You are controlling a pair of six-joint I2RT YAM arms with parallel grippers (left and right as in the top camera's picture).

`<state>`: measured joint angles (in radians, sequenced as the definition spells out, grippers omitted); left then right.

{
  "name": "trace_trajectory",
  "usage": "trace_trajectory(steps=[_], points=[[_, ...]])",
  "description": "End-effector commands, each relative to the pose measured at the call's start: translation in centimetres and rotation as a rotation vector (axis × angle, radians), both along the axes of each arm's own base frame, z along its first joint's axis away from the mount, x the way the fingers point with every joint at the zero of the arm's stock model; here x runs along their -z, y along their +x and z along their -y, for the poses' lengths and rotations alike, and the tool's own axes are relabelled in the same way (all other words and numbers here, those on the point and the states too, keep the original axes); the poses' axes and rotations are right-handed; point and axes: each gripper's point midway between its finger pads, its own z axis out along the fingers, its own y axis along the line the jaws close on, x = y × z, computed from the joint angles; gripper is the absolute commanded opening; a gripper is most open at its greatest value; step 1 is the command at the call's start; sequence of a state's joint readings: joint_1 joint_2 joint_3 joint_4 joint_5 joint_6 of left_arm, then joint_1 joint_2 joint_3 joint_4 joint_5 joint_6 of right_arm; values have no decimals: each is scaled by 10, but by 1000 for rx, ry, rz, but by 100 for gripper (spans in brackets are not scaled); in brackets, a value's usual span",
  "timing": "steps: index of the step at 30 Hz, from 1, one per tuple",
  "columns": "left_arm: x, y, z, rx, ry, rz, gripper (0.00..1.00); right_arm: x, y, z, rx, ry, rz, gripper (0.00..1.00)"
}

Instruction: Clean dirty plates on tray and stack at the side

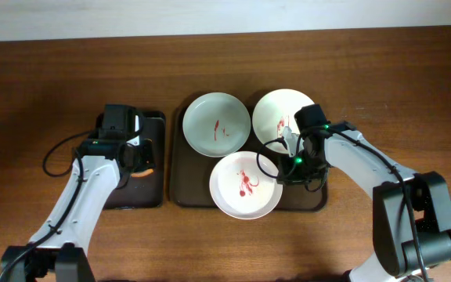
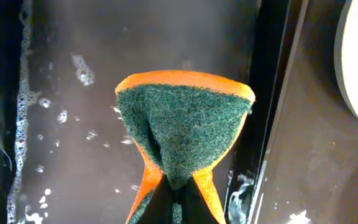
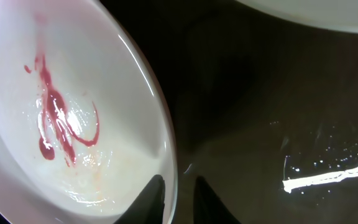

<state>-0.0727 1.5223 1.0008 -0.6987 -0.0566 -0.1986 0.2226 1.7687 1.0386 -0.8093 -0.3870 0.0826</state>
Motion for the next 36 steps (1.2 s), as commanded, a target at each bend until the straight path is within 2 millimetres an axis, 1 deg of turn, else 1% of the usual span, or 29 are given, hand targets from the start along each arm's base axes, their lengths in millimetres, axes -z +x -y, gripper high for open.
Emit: trace_trajectory(steps=[1,3,5,10,11,13,14,17,20,22,24,26,27,29,32,33,35,36], points=[[-9,5,3,10,-13,28,0,2,-1,-3,-5,4,-7,18],[-9,5,3,10,-13,28,0,6,-7,-2,-4,0,-25,17],[-9,5,3,10,-13,28,0,7,-8,-2,-4,0,-29,17],[-9,5,3,10,-13,28,0,7,-13,-14,-50,-5,-21,17],[-9,5,3,10,-13,28,0,8,-13,-16,-57,-11,-16,16],[-9,5,3,10,-13,27,0,10,-11,-12,-18,-40,-19,10],[-9,5,3,10,-13,27,0,11,-9,-9,-11,-62,-14,4],[-9,5,5,15,-24,26,0,11,-9,-8,-6,-67,-15,4],[-9,4,26,63,-113,23,0,12,-6,-6,25,-80,-13,4],[-10,5,38,105,-111,33,0,12,-6,-6,25,-79,-11,4],[-13,9,47,131,-113,54,0,12,-6,-6,25,-79,-11,4],[-15,13,51,141,-113,78,0,12,-6,-6,25,-79,-11,4],[-16,16,50,138,-106,90,0,12,-6,-6,25,-79,-12,4],[-17,20,36,107,-33,105,0,12,-6,-6,25,-80,-11,4],[-20,23,4,31,138,123,0,12,-6,-6,25,-79,-11,4],[-21,23,-1,19,164,126,0,12,-6,-6,25,-79,-11,4],[-18,23,0,21,165,116,0,12,-6,-6,25,-79,-11,4],[-11,21,0,25,167,92,0,12,-6,-6,25,-79,-11,4]])
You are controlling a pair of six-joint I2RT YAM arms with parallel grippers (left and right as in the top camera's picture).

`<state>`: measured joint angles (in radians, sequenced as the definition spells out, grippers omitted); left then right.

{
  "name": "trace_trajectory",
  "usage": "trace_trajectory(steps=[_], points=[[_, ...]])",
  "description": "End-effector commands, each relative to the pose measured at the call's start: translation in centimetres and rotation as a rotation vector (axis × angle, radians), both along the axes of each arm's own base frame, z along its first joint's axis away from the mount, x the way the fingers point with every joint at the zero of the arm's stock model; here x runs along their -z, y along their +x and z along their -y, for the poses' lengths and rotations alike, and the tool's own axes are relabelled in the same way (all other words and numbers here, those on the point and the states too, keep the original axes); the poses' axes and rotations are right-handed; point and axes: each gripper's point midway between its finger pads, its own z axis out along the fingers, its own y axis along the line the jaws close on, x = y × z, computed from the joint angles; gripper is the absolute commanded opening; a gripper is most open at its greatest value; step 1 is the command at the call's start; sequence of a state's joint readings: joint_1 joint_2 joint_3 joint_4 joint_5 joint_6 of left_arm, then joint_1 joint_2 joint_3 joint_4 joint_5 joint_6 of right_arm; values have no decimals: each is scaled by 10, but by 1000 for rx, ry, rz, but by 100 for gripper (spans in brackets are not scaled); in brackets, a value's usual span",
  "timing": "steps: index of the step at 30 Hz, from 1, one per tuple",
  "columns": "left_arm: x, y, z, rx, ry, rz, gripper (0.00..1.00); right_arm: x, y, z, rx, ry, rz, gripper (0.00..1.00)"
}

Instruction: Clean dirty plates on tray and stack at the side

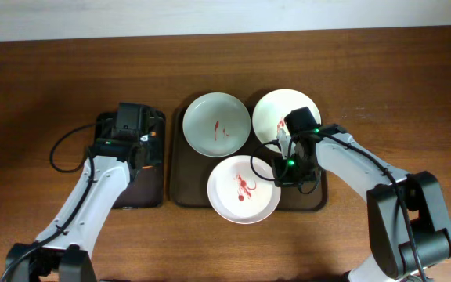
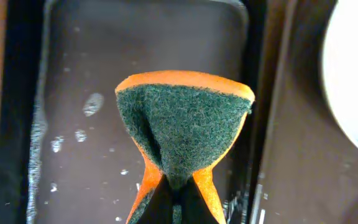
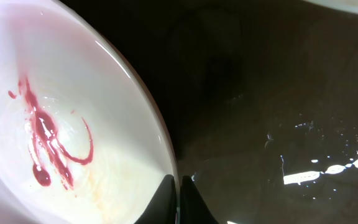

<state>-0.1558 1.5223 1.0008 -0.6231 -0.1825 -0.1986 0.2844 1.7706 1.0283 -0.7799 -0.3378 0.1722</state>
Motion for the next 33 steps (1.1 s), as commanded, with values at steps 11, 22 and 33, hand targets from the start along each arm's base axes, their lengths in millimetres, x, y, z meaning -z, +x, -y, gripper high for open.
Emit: trace_trajectory(steps=[11,22,33], points=[[50,2,40,89,-191,-132,0,6,-5,4,0,-34,-16,4],[42,7,64,152,-316,-114,0,6,-5,4,0,-34,-16,4],[-51,36,45,73,-245,123,0,6,-5,5,0,-34,-18,4]])
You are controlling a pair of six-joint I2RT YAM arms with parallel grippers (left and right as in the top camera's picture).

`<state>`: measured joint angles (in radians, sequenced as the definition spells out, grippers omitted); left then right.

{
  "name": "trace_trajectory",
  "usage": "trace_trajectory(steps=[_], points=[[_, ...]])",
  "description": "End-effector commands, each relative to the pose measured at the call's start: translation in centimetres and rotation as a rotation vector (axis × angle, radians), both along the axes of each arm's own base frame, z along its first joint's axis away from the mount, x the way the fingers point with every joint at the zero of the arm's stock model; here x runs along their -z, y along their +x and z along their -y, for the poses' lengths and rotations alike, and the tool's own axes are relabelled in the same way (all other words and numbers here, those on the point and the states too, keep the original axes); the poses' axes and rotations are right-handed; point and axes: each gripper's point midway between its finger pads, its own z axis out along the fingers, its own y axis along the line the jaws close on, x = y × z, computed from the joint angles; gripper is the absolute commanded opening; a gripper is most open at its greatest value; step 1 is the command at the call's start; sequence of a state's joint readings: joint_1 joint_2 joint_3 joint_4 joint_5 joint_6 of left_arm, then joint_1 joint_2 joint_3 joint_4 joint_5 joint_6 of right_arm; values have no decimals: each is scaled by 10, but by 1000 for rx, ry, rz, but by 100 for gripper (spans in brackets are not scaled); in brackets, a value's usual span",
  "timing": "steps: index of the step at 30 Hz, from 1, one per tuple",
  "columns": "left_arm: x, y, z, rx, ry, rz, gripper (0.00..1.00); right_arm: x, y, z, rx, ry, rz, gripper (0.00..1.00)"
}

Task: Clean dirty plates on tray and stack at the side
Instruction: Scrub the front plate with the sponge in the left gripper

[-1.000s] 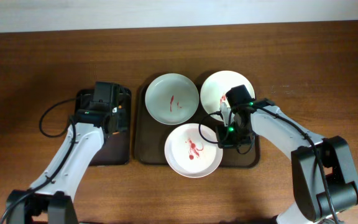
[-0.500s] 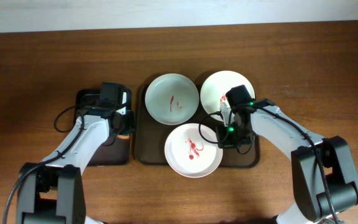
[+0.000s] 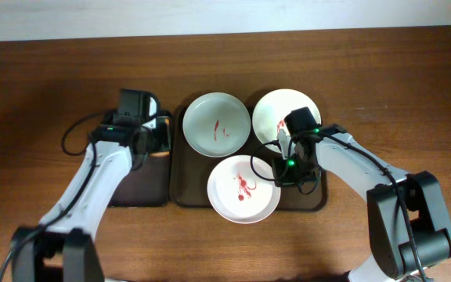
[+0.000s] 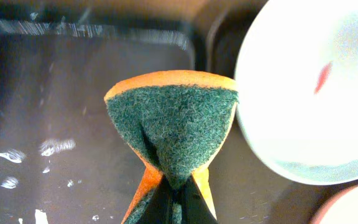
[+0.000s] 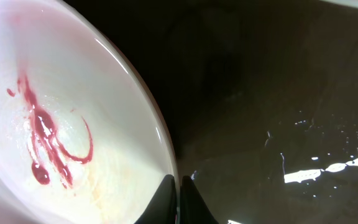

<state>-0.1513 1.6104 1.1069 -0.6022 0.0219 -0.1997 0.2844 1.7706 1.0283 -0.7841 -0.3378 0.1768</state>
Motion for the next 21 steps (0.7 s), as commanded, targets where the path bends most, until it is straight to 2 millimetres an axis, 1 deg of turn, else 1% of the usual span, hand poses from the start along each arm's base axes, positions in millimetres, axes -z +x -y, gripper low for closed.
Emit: trace_trajectory(steps=[1,3,4,7,8,10,11,13,14,15,17,18,19,21], points=[[-49,4,24,29,-145,102,0,6,-4,4,-4,-33,-13,4],[-51,-5,55,83,-275,63,0,6,-4,4,-4,-33,-13,4],[-53,-11,75,134,-324,47,0,6,-4,4,-4,-33,-13,4],[-54,-26,115,238,-331,36,0,6,-4,4,-4,-33,-14,4],[-51,-33,129,226,-333,15,0,6,-4,4,-4,-33,-14,4],[-44,-46,150,174,-374,-51,0,6,-4,4,-4,-33,-14,4],[-38,-52,157,127,-395,-96,0,6,-5,4,-4,-33,-15,4],[-17,-69,168,-17,-424,-235,0,6,-5,4,-4,-33,-15,4],[-9,-74,171,-56,-426,-273,0,6,-5,4,-4,-33,-15,4],[0,-81,180,-85,-439,-327,0,6,-5,4,-4,-33,-15,4],[6,-86,193,-58,-462,-363,0,6,-5,4,-4,-33,-15,4],[14,-92,206,-23,-481,-396,0,6,-4,4,-4,-33,-14,4],[20,-95,215,-2,-494,-417,0,6,-4,4,-4,-33,-14,4],[28,-101,227,27,-511,-450,0,6,-4,4,-4,-34,-14,4]])
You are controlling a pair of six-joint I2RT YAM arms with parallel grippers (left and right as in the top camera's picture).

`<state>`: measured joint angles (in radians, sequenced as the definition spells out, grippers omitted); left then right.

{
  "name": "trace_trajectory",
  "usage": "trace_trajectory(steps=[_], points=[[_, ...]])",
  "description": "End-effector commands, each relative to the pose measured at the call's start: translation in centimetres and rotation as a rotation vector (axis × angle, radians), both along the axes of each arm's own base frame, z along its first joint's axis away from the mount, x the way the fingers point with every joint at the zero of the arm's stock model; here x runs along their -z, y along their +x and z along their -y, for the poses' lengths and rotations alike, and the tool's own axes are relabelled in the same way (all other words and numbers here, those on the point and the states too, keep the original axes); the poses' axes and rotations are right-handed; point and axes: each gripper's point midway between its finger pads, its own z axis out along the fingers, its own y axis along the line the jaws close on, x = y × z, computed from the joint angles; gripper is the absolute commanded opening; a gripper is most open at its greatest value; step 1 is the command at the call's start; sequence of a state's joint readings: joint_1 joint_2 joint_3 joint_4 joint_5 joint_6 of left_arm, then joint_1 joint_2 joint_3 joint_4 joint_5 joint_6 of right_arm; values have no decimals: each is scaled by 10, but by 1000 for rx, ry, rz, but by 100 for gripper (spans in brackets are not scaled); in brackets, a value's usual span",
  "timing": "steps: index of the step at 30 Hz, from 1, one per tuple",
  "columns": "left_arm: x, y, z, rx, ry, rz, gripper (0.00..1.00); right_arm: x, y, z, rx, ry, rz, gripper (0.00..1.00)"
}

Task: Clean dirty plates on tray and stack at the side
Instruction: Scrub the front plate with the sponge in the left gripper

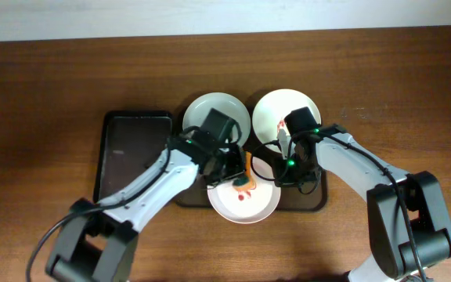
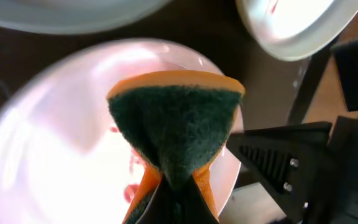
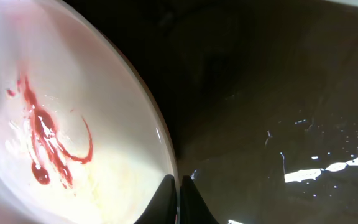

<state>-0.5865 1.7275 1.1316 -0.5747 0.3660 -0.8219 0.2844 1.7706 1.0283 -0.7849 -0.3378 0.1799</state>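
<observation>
Three white plates with red smears sit on the dark tray (image 1: 185, 196): a near plate (image 1: 241, 205), a far-left plate (image 1: 206, 117) and a far-right plate (image 1: 276, 111). My left gripper (image 1: 241, 178) is shut on an orange and green sponge (image 2: 176, 127), held over the near plate's red smear (image 3: 45, 134). My right gripper (image 3: 178, 183) is shut on the right rim of the near plate (image 3: 73, 124), pinning it on the tray.
A black basin (image 1: 131, 153) with a film of water lies left of the tray. The wooden table (image 1: 53, 70) surrounds everything. The two arms meet closely over the near plate.
My left gripper has moved with the sponge from over the basin's right end to over the near plate. The right gripper has kept its hold on that plate's rim.
The left gripper held the sponge over the basin while the right gripper's fingers straddled the near plate's rim, still apart. Then the right gripper was shut on the rim. The sponge stood at the basin's far right corner, and now it is over the held plate.
</observation>
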Motion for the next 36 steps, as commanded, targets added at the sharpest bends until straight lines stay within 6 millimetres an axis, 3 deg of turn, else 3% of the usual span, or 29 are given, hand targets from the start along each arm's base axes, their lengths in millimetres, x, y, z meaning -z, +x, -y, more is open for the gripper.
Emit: trace_trajectory(steps=[1,10,15,24,26,28,33,36], points=[[11,-14,27,41,-69,-84,0,6,-4,4,-7,-33,-12,4],[53,-19,31,35,-19,-159,0,6,-4,4,-7,-33,-12,4],[63,-16,25,22,52,-123,0,6,-4,4,-7,-33,-13,4],[73,-1,1,-34,204,-35,0,6,-6,5,-7,-35,-19,4],[76,-9,-5,-32,230,-67,0,6,-6,5,-7,-35,-19,4],[80,-16,-24,-46,319,-92,0,6,-6,5,-7,-35,-19,4],[72,-21,-53,-65,393,-124,0,6,-6,5,-7,-35,-19,4],[49,-22,-57,-5,369,-87,0,6,-6,5,-5,-35,-19,4]])
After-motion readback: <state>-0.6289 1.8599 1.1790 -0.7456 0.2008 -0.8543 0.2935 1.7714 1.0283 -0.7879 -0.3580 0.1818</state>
